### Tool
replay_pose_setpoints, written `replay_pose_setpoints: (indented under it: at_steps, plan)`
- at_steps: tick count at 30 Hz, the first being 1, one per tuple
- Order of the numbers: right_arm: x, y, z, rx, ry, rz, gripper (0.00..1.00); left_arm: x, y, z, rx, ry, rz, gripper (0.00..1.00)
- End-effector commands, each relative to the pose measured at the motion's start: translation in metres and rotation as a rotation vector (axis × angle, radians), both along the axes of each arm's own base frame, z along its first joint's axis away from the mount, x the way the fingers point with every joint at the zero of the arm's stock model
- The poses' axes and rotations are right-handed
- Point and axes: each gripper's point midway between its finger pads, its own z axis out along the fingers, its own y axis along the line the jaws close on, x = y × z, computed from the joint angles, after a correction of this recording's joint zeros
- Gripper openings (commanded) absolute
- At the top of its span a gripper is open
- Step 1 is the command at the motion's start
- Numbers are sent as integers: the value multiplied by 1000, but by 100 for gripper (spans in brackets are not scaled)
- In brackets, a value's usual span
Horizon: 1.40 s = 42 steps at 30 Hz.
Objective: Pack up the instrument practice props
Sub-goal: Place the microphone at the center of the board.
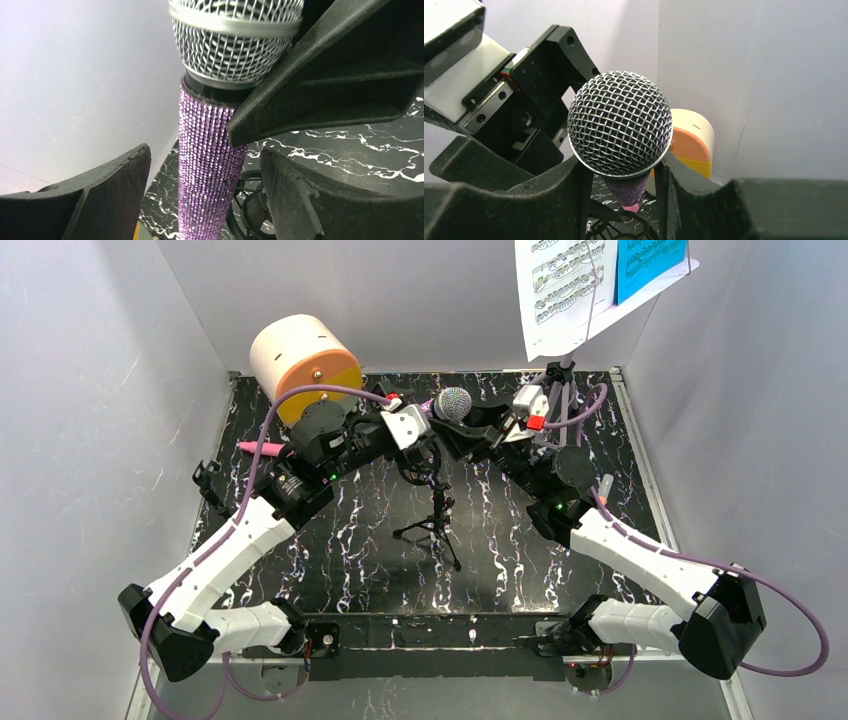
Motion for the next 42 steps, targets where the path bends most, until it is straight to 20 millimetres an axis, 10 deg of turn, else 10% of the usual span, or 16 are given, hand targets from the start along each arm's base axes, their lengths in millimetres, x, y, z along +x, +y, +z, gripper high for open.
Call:
replay_pose_setpoints:
  at_steps: [1,7,17,22,28,33,42]
  plan:
    - [-16,-13,53,132,-107,26,1,-7,6,35,-16,-113,-17,75]
    - [-15,-9,48,127,-97,40,1,-5,7,34,6,-135,-10,59]
    - [-6,-10,33,93,-30,4,10,-3,24,26,99,-163,45,1]
    - [-10,-14,13,43,-22,-5,54,8,52,10,220,-201,176,0]
    - [-16,-38,4,42,-19,-80,79,23,95,-17,420,-216,324,0]
    - [-21,-56,-9,4,-41,-146,88,39,126,-41,470,-176,363,0]
    - [-26,-94,-32,-27,-52,-289,92,67,186,-146,694,-11,440,0]
